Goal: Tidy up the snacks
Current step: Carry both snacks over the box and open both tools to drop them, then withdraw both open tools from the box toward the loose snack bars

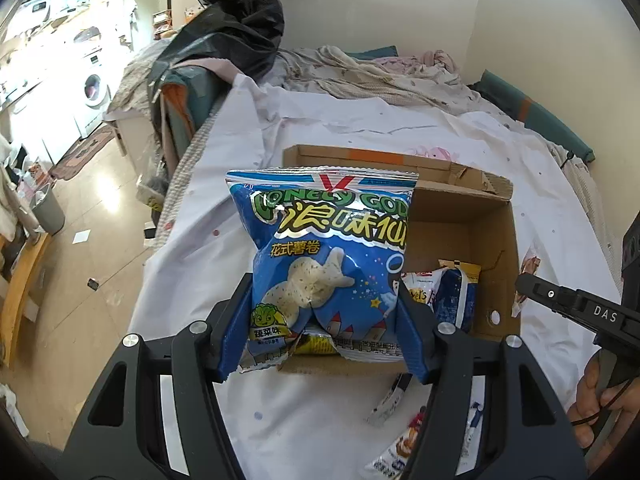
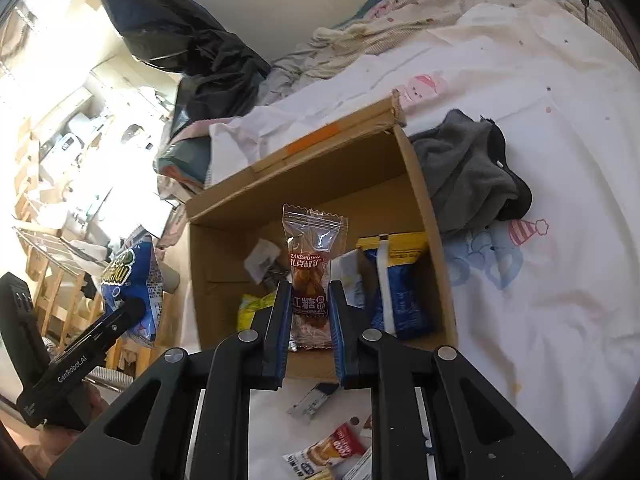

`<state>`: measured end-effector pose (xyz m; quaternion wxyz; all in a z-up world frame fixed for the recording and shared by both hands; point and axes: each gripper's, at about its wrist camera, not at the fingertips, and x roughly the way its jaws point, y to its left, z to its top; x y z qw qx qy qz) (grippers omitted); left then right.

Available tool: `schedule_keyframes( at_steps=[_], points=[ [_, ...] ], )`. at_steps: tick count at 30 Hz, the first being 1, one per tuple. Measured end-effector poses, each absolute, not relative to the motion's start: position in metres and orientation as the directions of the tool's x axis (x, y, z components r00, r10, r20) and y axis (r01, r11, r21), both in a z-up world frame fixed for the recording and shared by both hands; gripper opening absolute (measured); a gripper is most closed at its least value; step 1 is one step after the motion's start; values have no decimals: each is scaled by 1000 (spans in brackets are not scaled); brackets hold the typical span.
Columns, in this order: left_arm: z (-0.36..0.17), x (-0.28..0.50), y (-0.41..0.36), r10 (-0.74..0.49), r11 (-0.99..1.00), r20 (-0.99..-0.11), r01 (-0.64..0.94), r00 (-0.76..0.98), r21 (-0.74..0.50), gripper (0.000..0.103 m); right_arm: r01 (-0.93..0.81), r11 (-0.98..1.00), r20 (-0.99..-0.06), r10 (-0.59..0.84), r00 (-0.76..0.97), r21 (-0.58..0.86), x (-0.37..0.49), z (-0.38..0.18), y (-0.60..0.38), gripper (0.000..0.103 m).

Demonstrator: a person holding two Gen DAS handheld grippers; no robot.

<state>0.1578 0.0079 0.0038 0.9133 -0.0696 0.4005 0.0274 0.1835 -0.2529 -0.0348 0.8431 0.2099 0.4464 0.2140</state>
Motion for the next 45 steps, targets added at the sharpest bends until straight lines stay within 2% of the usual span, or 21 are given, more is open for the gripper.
schedule_keyframes(
  at_steps=[9, 13, 21, 30, 32, 34, 35, 36, 38, 40, 41, 45],
  points=[
    [-44, 188, 3, -51, 981, -786, -116, 616, -154, 60, -152, 842, -723, 526, 449, 518, 189, -62, -236, 19],
    [-46, 208, -7, -38, 989, -791, -90, 610, -116, 60, -151, 852, -740, 513, 436, 501, 194, -66, -231, 19],
    [-73, 238, -12, -68, 982, -828, -108, 556, -153, 60, -131, 869, -769, 484, 418, 476, 208, -79, -231, 19],
    [-76, 245, -18, -75, 986, -824, -83, 561, -146, 63, -128, 849, -768, 519, 375, 512, 214, -90, -226, 22],
    [-76, 246, -20, -90, 985, -827, -75, 556, -157, 69, -128, 851, -772, 518, 369, 510, 214, -91, -225, 23],
    [-74, 244, -20, -92, 985, -825, -73, 558, -159, 89, -120, 855, -778, 510, 367, 504, 215, -91, -224, 23],
    [-73, 242, -21, -94, 984, -820, -71, 565, -163, 93, -120, 855, -778, 510, 367, 504, 215, -91, -225, 23],
    [-71, 240, -21, -100, 983, -815, -68, 571, -168, 97, -119, 855, -775, 510, 372, 505, 215, -90, -226, 25],
    [-69, 237, -22, -115, 982, -811, -55, 574, -178, 97, -111, 857, -774, 504, 384, 504, 215, -88, -227, 38],
    [-66, 233, -22, -117, 982, -806, -54, 580, -181, 97, -105, 856, -767, 503, 397, 507, 214, -86, -230, 64],
    [-65, 231, -22, -116, 982, -804, -55, 583, -181, 97, -104, 855, -762, 503, 407, 509, 213, -84, -231, 67],
    [-63, 226, -22, -107, 984, -808, -56, 580, -171, 97, -102, 851, -748, 504, 432, 515, 211, -78, -236, 67]
  ],
)
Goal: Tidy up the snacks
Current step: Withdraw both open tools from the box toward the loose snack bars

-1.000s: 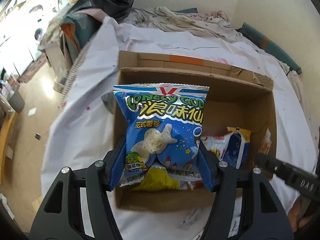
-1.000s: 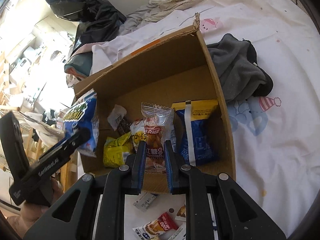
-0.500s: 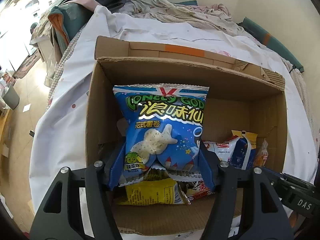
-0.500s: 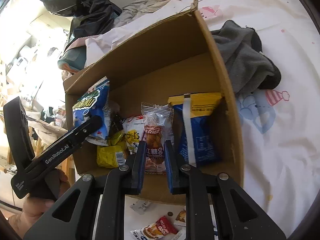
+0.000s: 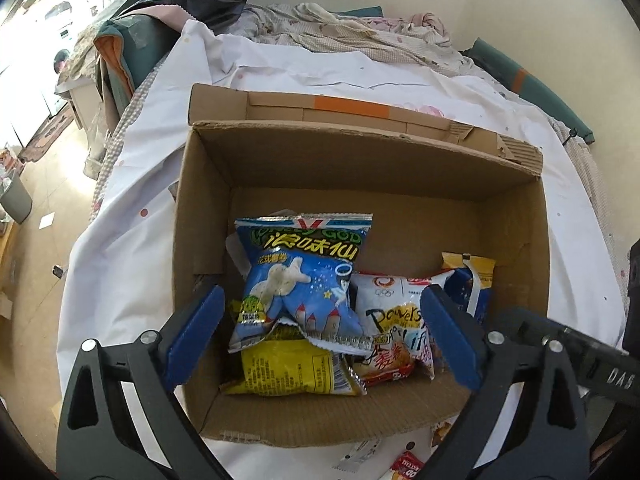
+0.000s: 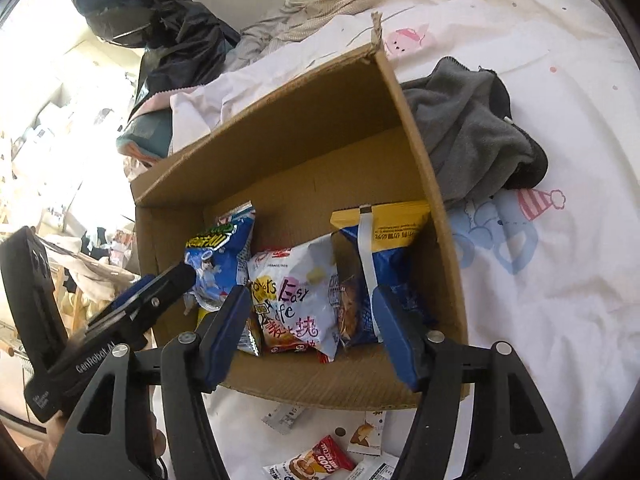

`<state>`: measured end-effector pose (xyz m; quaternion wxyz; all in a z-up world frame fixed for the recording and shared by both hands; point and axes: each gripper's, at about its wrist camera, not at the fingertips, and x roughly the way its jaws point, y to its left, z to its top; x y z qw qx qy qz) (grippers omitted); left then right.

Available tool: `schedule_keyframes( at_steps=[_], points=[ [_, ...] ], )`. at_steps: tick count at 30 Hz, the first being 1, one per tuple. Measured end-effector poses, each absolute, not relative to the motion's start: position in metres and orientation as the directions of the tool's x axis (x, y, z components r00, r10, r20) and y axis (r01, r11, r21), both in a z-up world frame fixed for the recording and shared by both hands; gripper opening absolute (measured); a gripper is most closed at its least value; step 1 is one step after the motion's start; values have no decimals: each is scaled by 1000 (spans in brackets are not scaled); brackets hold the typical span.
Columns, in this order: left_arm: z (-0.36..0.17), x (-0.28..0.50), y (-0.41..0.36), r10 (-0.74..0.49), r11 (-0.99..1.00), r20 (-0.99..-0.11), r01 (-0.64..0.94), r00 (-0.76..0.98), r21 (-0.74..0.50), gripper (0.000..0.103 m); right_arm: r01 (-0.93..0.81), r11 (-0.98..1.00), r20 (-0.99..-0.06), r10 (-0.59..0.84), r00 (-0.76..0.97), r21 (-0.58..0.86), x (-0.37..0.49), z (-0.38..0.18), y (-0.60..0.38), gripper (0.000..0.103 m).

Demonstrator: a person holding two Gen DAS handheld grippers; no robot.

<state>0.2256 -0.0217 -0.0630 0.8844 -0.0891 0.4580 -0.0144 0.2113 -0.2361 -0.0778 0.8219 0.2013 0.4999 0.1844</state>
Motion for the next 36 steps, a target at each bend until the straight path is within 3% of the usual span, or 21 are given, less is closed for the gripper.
schedule_keyframes(
  at_steps=[36],
  points=[
    [-45, 112, 3, -91, 986, -834, -70, 545, -154, 97, -32, 819, -732, 529, 429, 573, 124, -64, -265, 67]
  ],
)
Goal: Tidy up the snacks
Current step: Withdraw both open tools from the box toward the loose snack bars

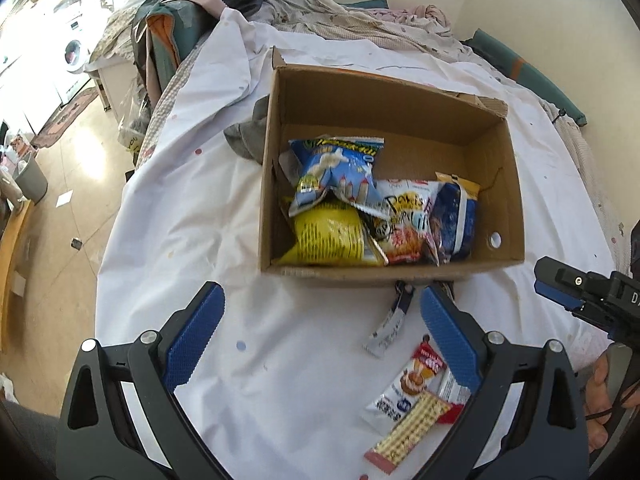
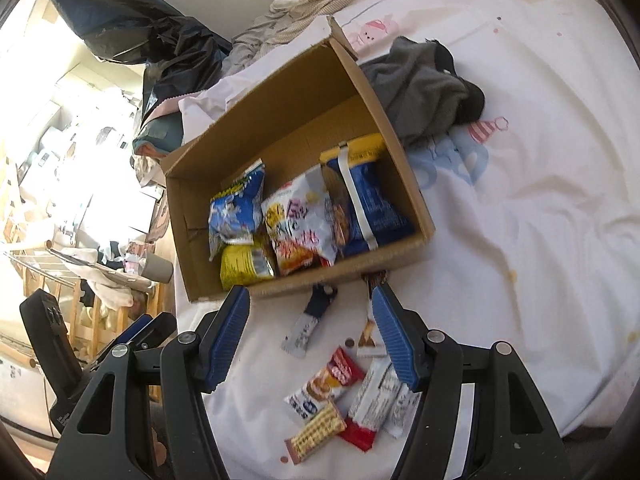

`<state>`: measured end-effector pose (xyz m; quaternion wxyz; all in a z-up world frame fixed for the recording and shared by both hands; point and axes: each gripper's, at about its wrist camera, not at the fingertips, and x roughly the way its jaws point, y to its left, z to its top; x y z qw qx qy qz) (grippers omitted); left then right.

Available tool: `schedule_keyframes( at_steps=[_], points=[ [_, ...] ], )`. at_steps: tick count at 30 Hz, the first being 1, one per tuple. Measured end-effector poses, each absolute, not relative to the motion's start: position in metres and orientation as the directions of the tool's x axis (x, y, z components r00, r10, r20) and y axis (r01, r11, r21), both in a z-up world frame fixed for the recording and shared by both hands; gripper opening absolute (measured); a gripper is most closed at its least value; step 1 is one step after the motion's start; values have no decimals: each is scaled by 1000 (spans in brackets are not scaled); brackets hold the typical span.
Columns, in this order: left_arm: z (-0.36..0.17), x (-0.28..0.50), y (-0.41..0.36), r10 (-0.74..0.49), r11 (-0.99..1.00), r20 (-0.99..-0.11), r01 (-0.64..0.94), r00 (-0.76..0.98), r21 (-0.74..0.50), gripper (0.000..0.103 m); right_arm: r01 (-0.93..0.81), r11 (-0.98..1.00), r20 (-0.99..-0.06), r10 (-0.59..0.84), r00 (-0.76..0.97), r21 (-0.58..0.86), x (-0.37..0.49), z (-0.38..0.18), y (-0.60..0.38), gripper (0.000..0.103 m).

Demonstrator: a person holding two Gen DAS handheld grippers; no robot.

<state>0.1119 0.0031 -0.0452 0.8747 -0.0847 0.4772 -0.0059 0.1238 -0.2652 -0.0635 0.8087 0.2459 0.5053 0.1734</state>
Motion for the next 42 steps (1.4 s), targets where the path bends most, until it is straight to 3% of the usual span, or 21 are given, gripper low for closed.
schedule_keyframes(
  at_steps=[38, 41, 42],
  points=[
    [-80, 70, -15, -141, 983, -889, -41, 435, -176, 96, 43, 860, -804, 455, 384, 508, 86, -86, -284, 67],
    [-88, 71, -16, -159, 982, -905, -29, 395, -186, 91, 54, 853, -800, 463, 382, 520, 87, -88, -286, 67],
    [-93, 72, -17, -175, 980, -914, -21, 366, -196, 84, 56, 844, -794, 476, 378, 533, 88, -88, -287, 67]
  ],
)
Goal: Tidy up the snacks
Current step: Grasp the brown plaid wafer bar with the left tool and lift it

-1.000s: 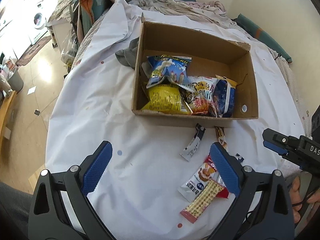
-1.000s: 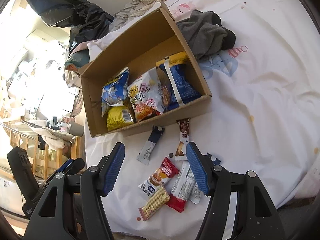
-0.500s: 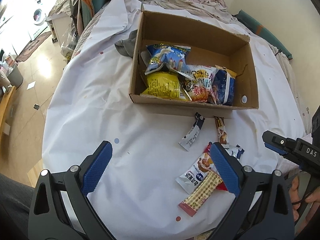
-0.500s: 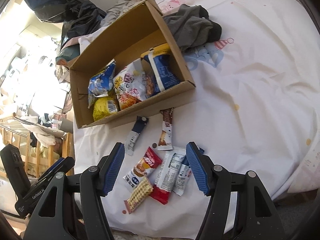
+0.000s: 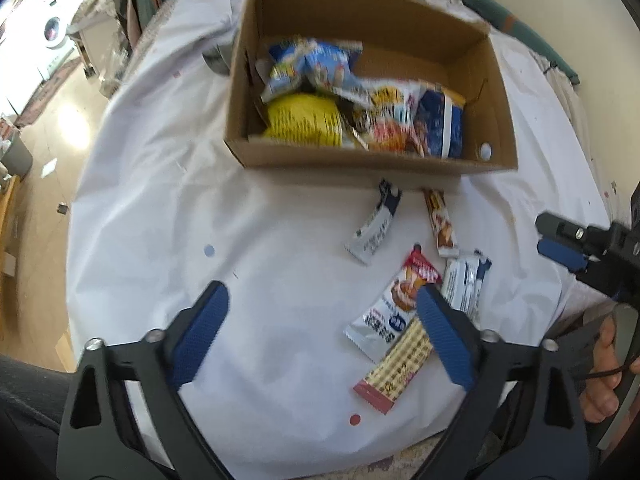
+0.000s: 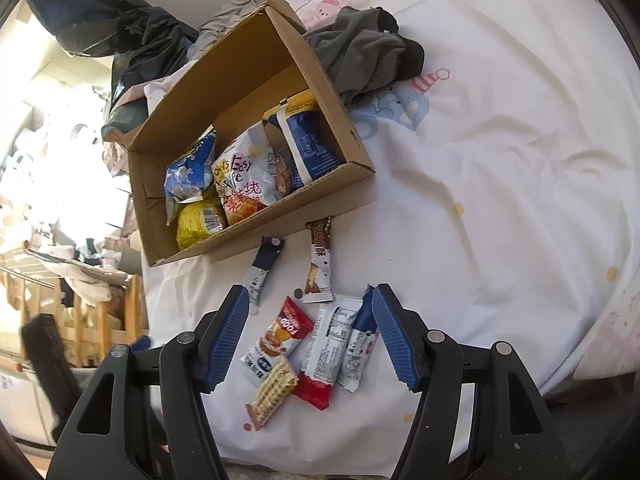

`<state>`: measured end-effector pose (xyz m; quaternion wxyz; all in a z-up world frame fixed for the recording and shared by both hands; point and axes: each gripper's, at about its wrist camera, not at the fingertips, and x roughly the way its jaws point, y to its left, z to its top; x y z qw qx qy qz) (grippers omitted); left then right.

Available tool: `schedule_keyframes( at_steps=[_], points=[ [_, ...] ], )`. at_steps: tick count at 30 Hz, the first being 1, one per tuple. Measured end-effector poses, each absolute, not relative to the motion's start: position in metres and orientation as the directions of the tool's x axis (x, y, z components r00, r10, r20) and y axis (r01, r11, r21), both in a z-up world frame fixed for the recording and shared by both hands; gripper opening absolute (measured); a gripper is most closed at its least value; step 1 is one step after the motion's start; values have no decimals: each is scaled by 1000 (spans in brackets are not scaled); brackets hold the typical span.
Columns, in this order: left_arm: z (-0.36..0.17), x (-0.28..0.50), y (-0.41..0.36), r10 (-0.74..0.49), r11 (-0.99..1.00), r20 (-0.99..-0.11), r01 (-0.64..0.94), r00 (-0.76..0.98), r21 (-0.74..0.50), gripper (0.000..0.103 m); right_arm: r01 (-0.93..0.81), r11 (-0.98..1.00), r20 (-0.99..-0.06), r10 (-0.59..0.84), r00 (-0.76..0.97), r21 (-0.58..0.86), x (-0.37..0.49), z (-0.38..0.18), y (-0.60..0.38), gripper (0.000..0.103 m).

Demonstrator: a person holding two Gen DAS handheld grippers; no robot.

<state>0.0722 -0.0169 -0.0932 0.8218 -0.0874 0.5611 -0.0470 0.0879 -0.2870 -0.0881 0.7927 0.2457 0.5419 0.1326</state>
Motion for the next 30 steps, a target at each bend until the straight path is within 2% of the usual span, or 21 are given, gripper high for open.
schedule_keyframes(
  at_steps=[1, 6, 7, 10, 14, 16, 19, 26, 30],
  points=[
    [-97, 72, -19, -190, 978, -920, -13, 343, -207, 79, 60, 832, -785, 494, 373, 552, 89, -89, -288, 67],
    [-123, 69, -43, -232, 972, -953, 80, 197, -220, 67, 72, 822, -781, 504, 369, 565, 93, -92, -289, 67],
    [-127, 67, -52, -240, 968, -956, 114, 170, -223, 61, 72, 821, -781, 506, 367, 566, 93, -92, -288, 67],
    [-139, 63, -81, -247, 950, -963, 221, 109, -219, 55, 73, 823, -784, 506, 360, 564, 95, -93, -287, 67],
    [-152, 57, -112, -200, 929, -977, 332, 74, -165, 49, 79, 824, -788, 502, 356, 560, 95, -95, -288, 67],
    [-158, 56, -118, -164, 928, -983, 349, 77, -127, 36, 81, 825, -790, 501, 354, 559, 95, -96, -289, 67],
    [-162, 54, -121, -140, 926, -988, 364, 70, -106, 24, 80, 830, -795, 496, 349, 552, 95, -97, -288, 67],
    [-132, 46, -101, -220, 937, -970, 300, 102, -181, 22, 92, 832, -802, 490, 343, 547, 97, -100, -289, 67],
    [-104, 52, -72, -243, 958, -949, 203, 201, -202, 22, 112, 847, -826, 466, 317, 520, 97, -106, -289, 67]
  ],
)
